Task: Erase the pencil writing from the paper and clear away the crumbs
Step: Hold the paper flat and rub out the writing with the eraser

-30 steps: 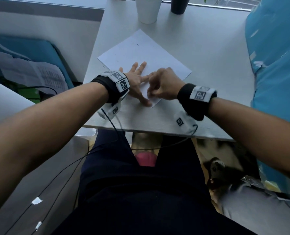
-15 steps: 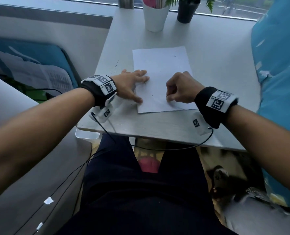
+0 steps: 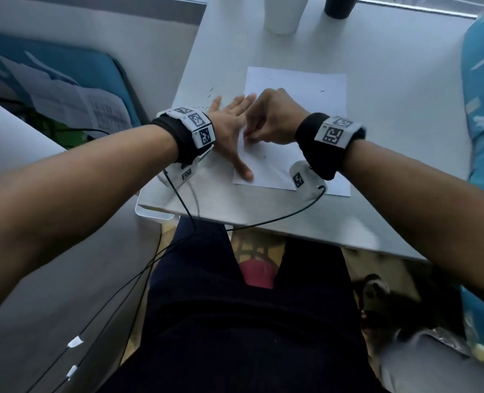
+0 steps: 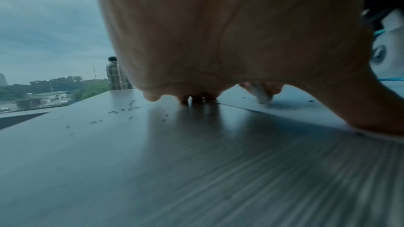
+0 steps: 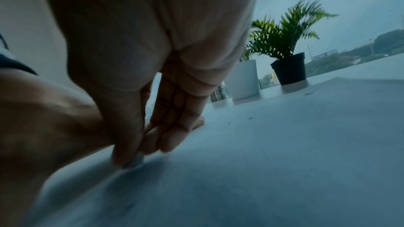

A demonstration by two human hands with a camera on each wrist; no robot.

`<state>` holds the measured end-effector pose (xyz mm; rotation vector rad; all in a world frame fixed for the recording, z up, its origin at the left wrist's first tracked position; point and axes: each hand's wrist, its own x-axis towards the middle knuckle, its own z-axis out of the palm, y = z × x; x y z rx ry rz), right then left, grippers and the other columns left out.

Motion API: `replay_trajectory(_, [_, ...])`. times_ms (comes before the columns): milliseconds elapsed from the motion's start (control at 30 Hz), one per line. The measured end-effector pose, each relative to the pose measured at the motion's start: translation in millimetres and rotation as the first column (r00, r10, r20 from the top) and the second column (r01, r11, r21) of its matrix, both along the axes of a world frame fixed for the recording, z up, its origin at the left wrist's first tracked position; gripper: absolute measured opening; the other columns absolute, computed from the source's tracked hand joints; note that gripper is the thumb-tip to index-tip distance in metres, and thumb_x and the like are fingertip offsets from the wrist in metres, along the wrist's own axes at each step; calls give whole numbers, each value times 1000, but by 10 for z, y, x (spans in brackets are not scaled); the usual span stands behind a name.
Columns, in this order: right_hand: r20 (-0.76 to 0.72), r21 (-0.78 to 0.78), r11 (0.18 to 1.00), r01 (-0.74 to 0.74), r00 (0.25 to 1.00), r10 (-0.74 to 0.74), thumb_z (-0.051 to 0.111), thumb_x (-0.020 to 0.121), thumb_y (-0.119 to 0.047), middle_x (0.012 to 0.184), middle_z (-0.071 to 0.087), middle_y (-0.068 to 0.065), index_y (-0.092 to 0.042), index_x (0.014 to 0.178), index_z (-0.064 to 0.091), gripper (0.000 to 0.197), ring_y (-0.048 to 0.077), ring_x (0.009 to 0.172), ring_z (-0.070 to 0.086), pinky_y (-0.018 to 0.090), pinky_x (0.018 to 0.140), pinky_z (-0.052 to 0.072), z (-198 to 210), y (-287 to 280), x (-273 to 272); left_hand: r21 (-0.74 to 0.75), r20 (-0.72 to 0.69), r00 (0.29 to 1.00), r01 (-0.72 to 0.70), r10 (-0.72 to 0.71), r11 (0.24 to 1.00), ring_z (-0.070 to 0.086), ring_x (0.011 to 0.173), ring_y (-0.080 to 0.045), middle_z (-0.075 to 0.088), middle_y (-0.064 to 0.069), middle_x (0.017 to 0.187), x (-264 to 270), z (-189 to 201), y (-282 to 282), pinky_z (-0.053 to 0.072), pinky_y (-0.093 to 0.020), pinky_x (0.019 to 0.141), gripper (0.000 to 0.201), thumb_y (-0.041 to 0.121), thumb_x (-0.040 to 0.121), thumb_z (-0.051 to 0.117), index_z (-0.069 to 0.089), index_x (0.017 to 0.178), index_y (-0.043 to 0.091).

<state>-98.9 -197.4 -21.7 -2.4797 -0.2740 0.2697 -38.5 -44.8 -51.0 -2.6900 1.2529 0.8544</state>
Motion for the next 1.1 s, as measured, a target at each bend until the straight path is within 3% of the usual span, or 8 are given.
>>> replay_trajectory(167, [99, -5, 999, 40, 994, -39, 69, 69, -3, 63, 69, 4, -7, 67, 72, 5, 14, 58, 62, 23, 63, 52, -38, 48, -32, -6, 18, 999, -28, 28, 1000, -26, 146, -19, -29, -2, 159, 24, -10, 3, -15, -56, 116, 170, 98, 26, 62, -24, 152, 22])
replay_trajectory(300, [-61, -40, 992, -123, 991, 120, 78, 70, -9, 64, 71, -2, -10, 67, 75, 4, 3, 58, 65, 15, 58, 52, -81, 40, -270, 18, 19, 999, -34, 33, 999, -31, 143, -16, -35, -1, 157, -3, -13, 5, -16, -54, 117, 173, 98, 29, 63, -29, 149, 14])
replay_trajectory(433, [69, -28, 996, 88, 994, -86, 71, 67, -13, 59, 65, 3, -6, 66, 74, 7, 4, 48, 53, 3, 50, 34, -60, -38, 153, -6, 3, 999, -43, 43, 999, -27, 146, -19, -29, -2, 159, 2, 12, -14, -16, -58, 115, 174, 96, 25, 65, -26, 151, 18])
replay_trajectory(600, [7, -78, 997, 29, 1000, -28, 69, 68, -8, 52, 59, -3, -9, 58, 67, 10, 10, 48, 52, 18, 52, 43, -55, 48, -123, 17, 4, 998, -65, 65, 998, -30, 144, -16, -33, 0, 157, -20, 30, -9, -17, -57, 115, 174, 96, 27, 66, -29, 149, 17])
replay_trajectory(700, [-97, -85, 993, -85, 992, 77, 75, 69, -12, 55, 63, -9, -16, 60, 70, 11, 5, 53, 60, 13, 55, 44, -60, 21, -299, 33, 9, 998, -56, 55, 998, -32, 143, -15, -36, 1, 156, -33, 44, -9, -18, -56, 115, 174, 97, 28, 65, -31, 148, 15])
replay_trajectory(867, [110, -101, 987, 125, 987, -114, 74, 68, -16, 66, 71, 7, -9, 68, 75, 7, 14, 58, 60, 6, 53, 37, -32, -138, 201, 21, -1, 998, -63, 63, 998, -29, 145, -15, -32, 1, 158, -49, 86, -34, -20, -55, 114, 172, 93, 29, 68, -28, 150, 17])
replay_trajectory(1000, [-11, -104, 993, -64, 998, 63, 76, 72, -12, 58, 65, -4, -12, 64, 73, 9, 12, 57, 64, 14, 54, 46, -67, -65, -304, 54, 9, 998, -65, 64, 996, -32, 143, -14, -36, 2, 156, -39, 64, -33, -18, -57, 115, 173, 96, 28, 65, -30, 149, 17])
replay_trajectory(1100, [-43, -105, 992, -73, 997, 69, 78, 71, -14, 55, 61, -10, -13, 64, 73, 9, -2, 51, 57, 5, 52, 39, -54, -81, -258, 64, 10, 998, -67, 66, 996, -31, 143, -15, -35, 1, 157, -54, 87, -41, -20, -56, 114, 173, 94, 29, 67, -30, 149, 16])
